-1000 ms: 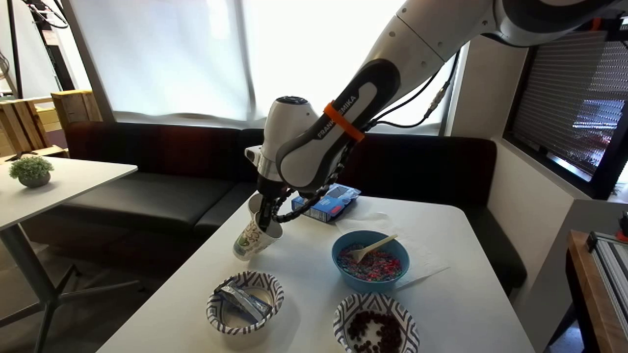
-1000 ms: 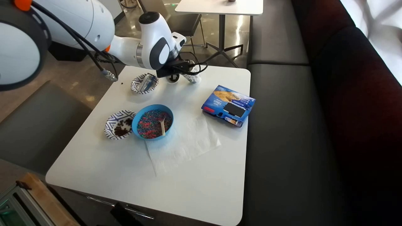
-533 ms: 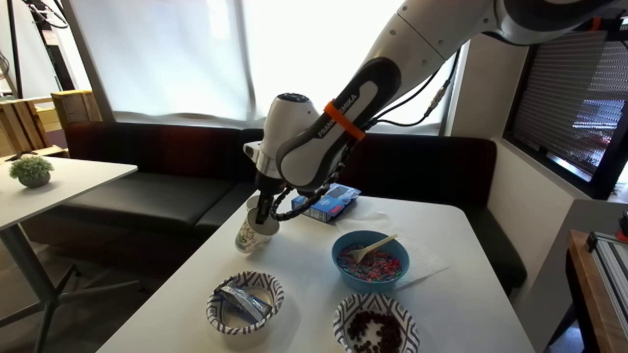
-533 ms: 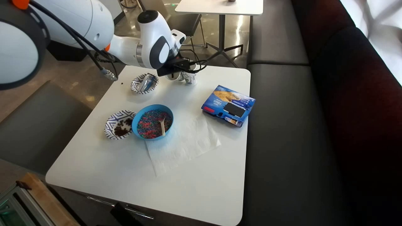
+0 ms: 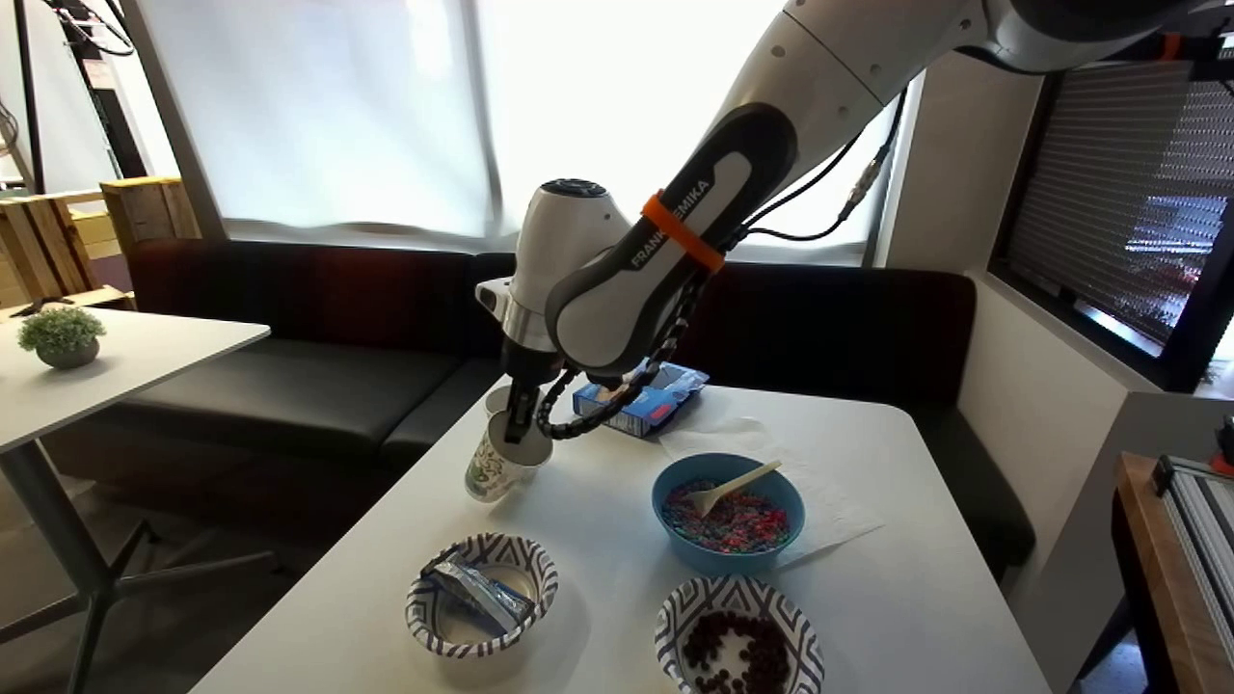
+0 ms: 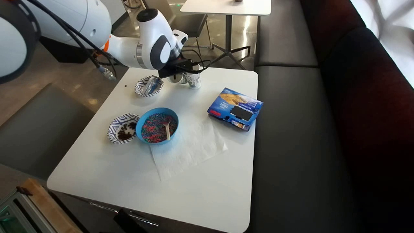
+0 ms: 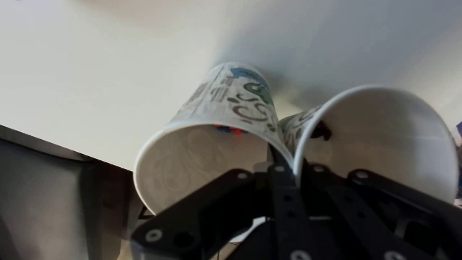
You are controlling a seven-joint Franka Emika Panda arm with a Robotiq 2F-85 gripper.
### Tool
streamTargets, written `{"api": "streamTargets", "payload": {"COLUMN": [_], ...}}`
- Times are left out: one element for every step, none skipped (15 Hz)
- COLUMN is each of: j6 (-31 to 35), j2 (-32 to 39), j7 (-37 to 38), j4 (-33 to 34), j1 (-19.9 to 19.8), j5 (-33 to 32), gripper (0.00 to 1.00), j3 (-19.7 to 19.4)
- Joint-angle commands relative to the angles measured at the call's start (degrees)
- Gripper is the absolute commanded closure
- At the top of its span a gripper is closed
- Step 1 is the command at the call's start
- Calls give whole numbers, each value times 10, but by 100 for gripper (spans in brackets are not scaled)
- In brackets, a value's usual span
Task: Move the blue bowl and the paper cups to the front
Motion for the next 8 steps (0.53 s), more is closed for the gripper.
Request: {"api": "streamTargets", "payload": {"j6": [-49, -62, -69, -75, -80, -80, -82, -84], "j2": [-57, -67, -76, -87, -99, -112, -123, -137], "j7": [23, 26, 31, 39, 50, 64, 74, 86], "j4": [-54, -63, -72, -85, -97, -113, -126, -143], "j1": [8, 5, 6, 4, 5, 5, 3, 3], "j5": [-17, -14, -14, -11, -10, -9, -6, -5], "gripper": [99, 99, 99, 99, 99, 99, 99, 99], "j3": [-10, -7, -11, -11, -15, -19, -20, -24]}}
